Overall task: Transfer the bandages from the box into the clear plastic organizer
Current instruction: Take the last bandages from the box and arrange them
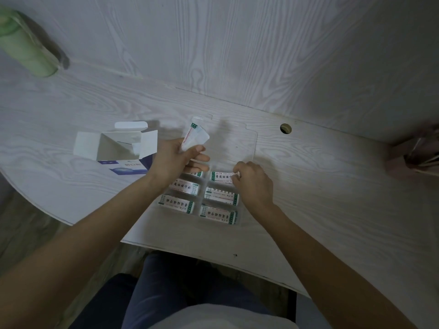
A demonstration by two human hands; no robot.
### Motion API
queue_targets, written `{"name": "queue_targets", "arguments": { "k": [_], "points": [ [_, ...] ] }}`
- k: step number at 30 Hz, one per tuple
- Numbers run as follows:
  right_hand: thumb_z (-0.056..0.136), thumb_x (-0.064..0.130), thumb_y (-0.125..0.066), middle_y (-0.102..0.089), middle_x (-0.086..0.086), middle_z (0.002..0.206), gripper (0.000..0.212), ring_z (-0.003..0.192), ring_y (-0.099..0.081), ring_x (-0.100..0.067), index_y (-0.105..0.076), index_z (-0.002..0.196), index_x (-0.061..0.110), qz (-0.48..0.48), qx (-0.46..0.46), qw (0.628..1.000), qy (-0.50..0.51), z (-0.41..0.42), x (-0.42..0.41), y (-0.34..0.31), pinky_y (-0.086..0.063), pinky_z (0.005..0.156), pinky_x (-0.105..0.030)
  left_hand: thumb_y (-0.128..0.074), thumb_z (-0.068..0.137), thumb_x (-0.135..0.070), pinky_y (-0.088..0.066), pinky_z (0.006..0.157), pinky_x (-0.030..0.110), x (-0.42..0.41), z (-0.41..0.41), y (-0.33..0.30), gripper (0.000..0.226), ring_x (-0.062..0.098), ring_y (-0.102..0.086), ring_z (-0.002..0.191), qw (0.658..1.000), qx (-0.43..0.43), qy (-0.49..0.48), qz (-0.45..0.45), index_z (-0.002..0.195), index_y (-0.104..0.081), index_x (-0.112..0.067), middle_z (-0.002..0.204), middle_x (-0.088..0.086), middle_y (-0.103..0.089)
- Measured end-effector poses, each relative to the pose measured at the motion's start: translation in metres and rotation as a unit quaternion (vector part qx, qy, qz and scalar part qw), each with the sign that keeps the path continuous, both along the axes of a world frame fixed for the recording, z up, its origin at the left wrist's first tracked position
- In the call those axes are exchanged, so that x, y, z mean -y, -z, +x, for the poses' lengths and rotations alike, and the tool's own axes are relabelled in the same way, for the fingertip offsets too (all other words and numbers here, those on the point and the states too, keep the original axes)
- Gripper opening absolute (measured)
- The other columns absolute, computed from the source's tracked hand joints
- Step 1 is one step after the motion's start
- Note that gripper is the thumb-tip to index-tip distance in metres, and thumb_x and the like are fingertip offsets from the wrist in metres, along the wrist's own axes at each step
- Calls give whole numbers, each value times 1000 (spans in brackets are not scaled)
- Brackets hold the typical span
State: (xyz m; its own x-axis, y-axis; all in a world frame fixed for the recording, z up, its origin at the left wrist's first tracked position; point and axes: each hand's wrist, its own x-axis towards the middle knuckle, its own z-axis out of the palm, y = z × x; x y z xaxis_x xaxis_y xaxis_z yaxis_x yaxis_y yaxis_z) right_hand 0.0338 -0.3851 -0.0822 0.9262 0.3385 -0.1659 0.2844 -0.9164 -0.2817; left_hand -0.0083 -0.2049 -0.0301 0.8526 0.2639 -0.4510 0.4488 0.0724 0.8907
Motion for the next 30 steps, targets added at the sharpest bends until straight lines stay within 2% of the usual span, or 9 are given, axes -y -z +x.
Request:
{"name": "queue_targets", "arguments": {
  "k": [4,6,9,11,15,19,22,25,30],
  "points": [
    [94,22,-53,-47,0,113,19,105,-46,-14,-67,104,14,-2,-2,1000,-15,-1,-2,4,-44,70,-26,-57,92,-13,-57,57,21,2,0,-2,19,15,-70,59,1000,-3,3,-13,106,-60,-1,74,-1,-73],
    [94,28,-55,-50,2,111,22,96,-50,-8,-68,108,18,116,-29,992,27,-1,-8,-4,-38,71,-21,-58,91,-13,-54,54,18,2,0,-6,19,13,-69,59,1000,-7,10,-18,107,-59,-3,72,-3,-73],
    [91,32,-60,-63,6,103,22,87,-56,-2,-67,109,20,383,-141,908,96,2,-23,-29,-43,74,-20,-60,89,-12,-53,52,17,2,-2,-10,16,11,-68,56,999,-7,36,-36,104,-59,-8,73,-2,-74],
    [87,27,-67,-68,8,95,21,81,-60,2,-68,106,19,446,-199,866,103,7,-29,-43,-48,68,-17,-62,88,-13,-54,53,19,4,-4,-12,11,9,-64,51,996,-6,80,-24,99,-62,-12,77,2,-74],
    [82,8,-71,-69,0,80,12,60,-59,7,-70,94,4,483,-221,840,110,13,-31,-53,-41,54,-7,-57,92,-24,-44,49,22,11,-4,-16,19,8,-53,45,989,14,146,22,100,-64,-9,82,8,-73],
    [79,7,-74,-69,-4,81,22,61,-61,2,-69,101,8,485,-222,835,134,15,-26,-53,-42,56,-10,-40,100,-30,-52,54,20,15,-3,-17,36,15,-67,59,992,8,121,-27,109,-62,-4,88,14,-72],
    [79,10,-74,-71,-5,88,30,67,-61,-2,-68,108,17,465,-226,846,131,13,-25,-52,-43,60,-17,-49,97,-19,-57,59,22,14,-3,-14,26,16,-71,68,997,4,61,-49,110,-63,-1,88,13,-71],
    [82,7,-70,-70,-6,93,26,68,-62,0,-68,107,13,478,-242,834,128,9,-24,-54,-45,56,-12,-59,91,-13,-59,60,26,10,1,-13,22,19,-72,70,998,-6,21,-54,108,-66,-1,89,13,-72],
    [84,4,-68,-69,0,80,10,56,-59,3,-69,93,9,475,-248,835,126,10,-24,-55,-45,54,-13,-69,82,-11,-56,53,22,9,4,-14,17,9,-68,63,1000,-9,-7,-11,99,-69,-7,86,4,-71]
  ]
}}
